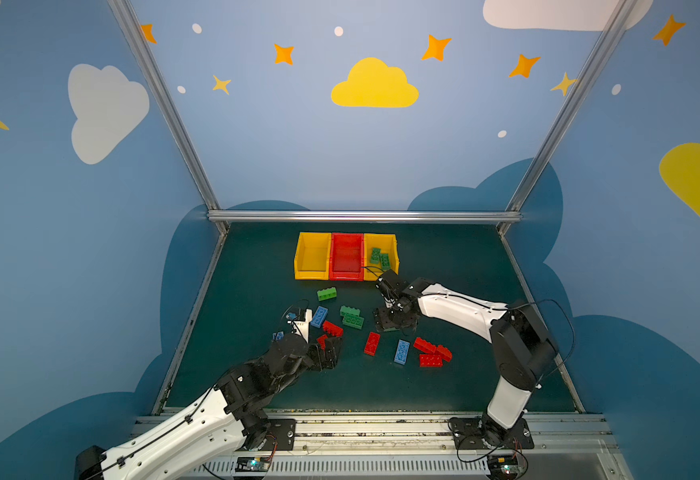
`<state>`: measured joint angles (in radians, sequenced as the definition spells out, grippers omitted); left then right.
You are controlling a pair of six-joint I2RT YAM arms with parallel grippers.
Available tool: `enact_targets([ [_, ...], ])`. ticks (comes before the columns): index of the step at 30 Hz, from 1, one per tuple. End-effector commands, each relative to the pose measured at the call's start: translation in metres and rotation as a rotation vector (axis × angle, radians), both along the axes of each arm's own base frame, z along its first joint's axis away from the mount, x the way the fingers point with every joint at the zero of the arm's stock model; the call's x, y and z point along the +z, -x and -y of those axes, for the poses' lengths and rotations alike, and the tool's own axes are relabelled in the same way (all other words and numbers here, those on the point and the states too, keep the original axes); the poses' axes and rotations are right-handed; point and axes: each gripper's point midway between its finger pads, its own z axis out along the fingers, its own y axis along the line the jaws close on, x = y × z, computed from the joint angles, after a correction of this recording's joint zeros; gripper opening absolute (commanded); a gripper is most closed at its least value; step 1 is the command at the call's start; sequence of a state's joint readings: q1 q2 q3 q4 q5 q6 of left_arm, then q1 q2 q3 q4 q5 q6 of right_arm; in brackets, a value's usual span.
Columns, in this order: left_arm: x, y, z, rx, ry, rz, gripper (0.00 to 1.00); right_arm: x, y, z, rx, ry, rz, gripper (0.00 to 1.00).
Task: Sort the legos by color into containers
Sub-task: 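Grasp a third green brick with the right gripper while the left gripper hovers over bricks, then carry the third green brick into the yellow bin and open the right gripper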
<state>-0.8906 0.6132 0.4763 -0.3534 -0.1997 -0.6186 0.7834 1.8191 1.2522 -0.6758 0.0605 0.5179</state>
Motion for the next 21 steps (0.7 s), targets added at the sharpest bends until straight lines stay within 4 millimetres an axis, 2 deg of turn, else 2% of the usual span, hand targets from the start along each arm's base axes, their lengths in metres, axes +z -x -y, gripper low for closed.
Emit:
enact_targets([
  [1, -0.009, 0.000, -0.006, 0.020, -0.031, -0.011, 1.00, -0.006, -0.008, 0.000, -0.026, 0.028, -0.004, 0.84],
  [8, -0.010, -0.004, -0.006, 0.026, -0.054, 0.001, 1.00, -0.022, -0.013, 0.000, -0.030, 0.054, -0.038, 0.80],
  [9, -0.010, -0.004, -0.005, 0.025, -0.055, 0.004, 1.00, -0.023, -0.013, 0.000, -0.032, 0.059, -0.041, 0.76],
  [12, -0.010, -0.006, -0.004, 0.024, -0.063, 0.009, 1.00, -0.024, -0.016, 0.003, -0.040, 0.075, -0.045, 0.54],
  [14, -0.010, -0.008, -0.004, 0.029, -0.071, 0.018, 1.00, -0.021, -0.020, 0.005, -0.043, 0.084, -0.039, 0.46],
  [17, -0.010, -0.012, -0.004, 0.039, -0.070, 0.035, 1.00, -0.009, -0.025, 0.003, -0.036, 0.081, -0.019, 0.44],
  [21, -0.008, -0.018, -0.003, 0.048, -0.079, 0.053, 1.00, 0.023, -0.044, -0.004, -0.020, 0.065, 0.041, 0.44],
])
